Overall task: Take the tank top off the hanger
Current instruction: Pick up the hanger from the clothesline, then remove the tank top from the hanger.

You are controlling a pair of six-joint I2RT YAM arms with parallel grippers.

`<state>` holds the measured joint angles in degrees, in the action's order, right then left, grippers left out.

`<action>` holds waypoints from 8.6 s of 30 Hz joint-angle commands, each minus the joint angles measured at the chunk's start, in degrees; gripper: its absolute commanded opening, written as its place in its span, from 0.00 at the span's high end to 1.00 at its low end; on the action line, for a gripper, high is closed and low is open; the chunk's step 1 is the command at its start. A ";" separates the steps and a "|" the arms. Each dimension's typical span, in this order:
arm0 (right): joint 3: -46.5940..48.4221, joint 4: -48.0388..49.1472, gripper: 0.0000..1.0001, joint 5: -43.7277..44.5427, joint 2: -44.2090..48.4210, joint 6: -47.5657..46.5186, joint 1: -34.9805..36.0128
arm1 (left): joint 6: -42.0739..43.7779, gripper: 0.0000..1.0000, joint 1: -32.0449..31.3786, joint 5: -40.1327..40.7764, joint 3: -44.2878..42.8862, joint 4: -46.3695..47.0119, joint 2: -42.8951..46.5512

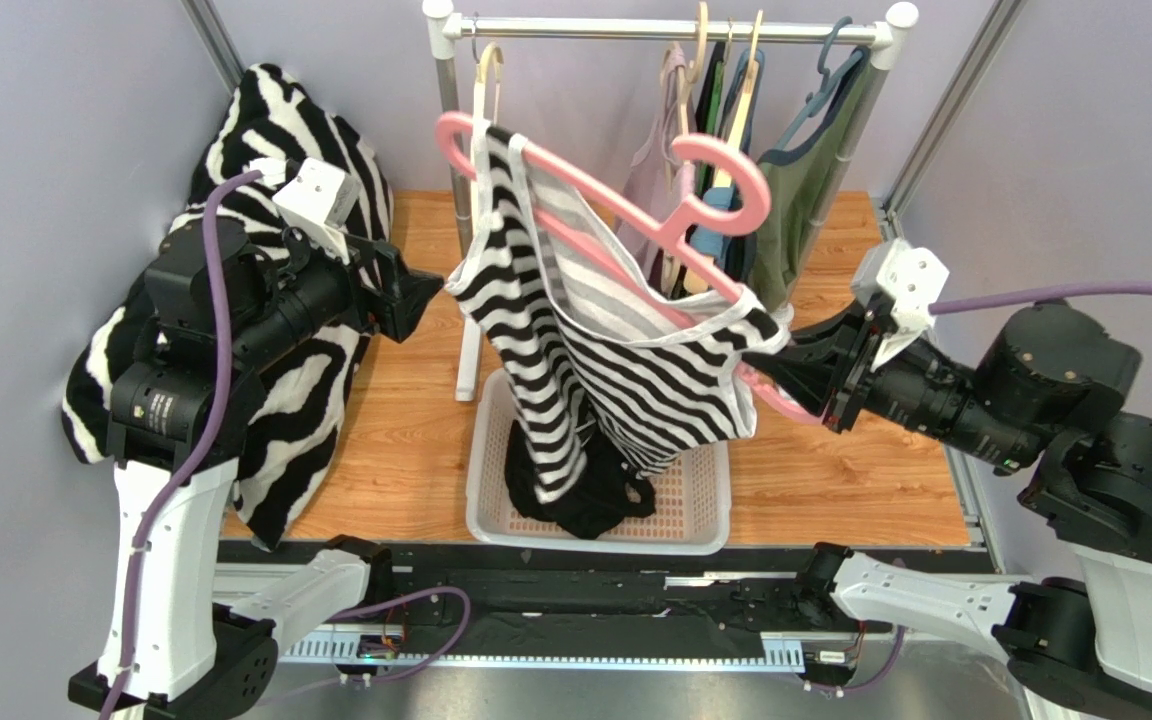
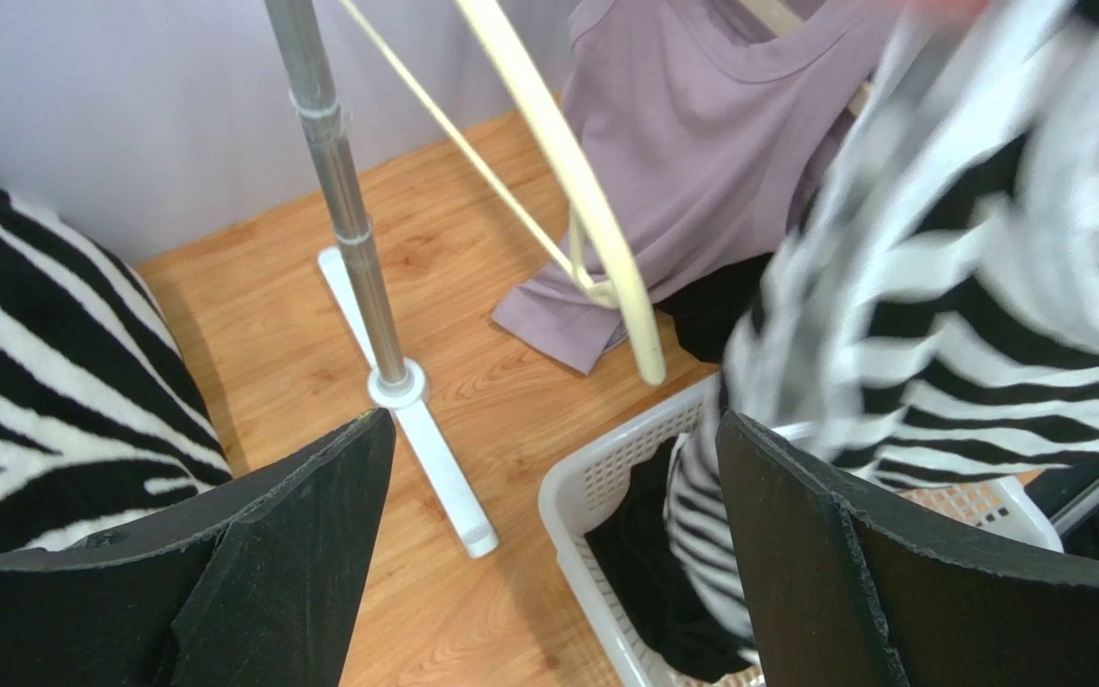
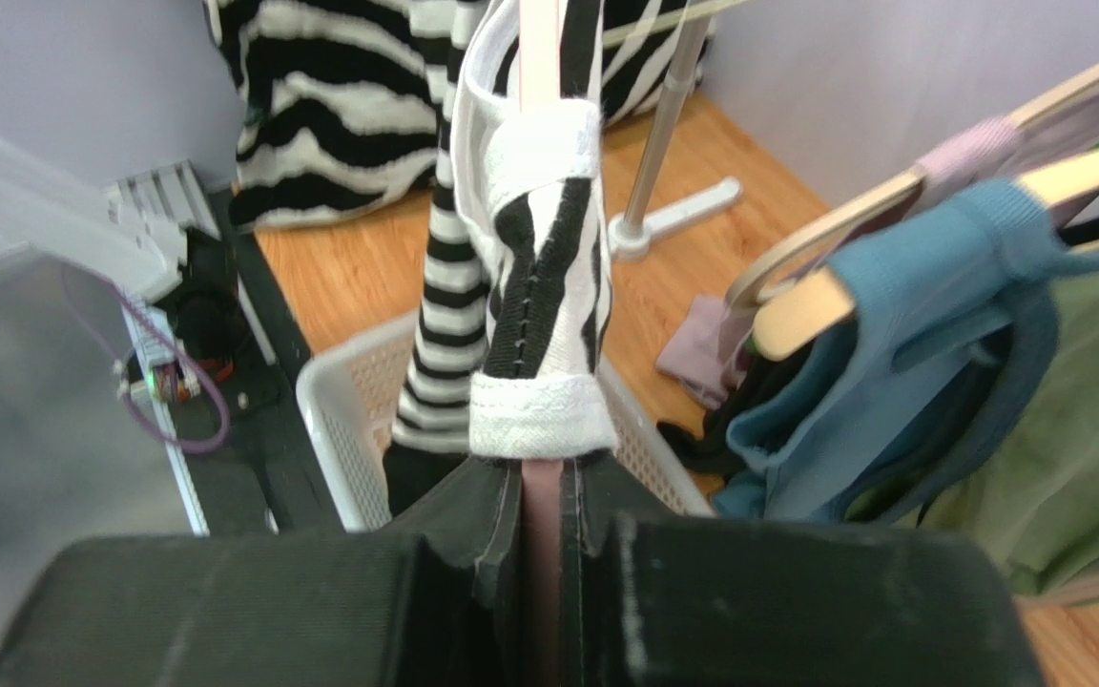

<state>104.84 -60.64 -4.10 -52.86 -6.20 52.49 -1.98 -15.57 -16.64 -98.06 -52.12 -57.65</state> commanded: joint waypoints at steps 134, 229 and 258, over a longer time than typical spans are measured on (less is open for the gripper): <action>-37.51 37.80 1.00 6.55 4.43 14.20 4.55 | 26.23 1.00 -7.01 -36.80 0.59 -10.72 -1.94; -28.99 23.02 0.32 -20.25 8.92 -0.48 -3.45 | 36.25 1.00 -9.12 -50.77 -2.14 -18.81 -7.13; -30.48 17.14 1.00 -16.82 8.74 1.36 -3.45 | 25.90 0.30 -9.12 -45.69 -1.79 -10.30 -6.69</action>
<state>74.17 -44.07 -24.80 -45.17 -6.31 49.45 30.61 -24.40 -65.14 -99.81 -69.89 -65.91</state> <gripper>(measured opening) 0.067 0.532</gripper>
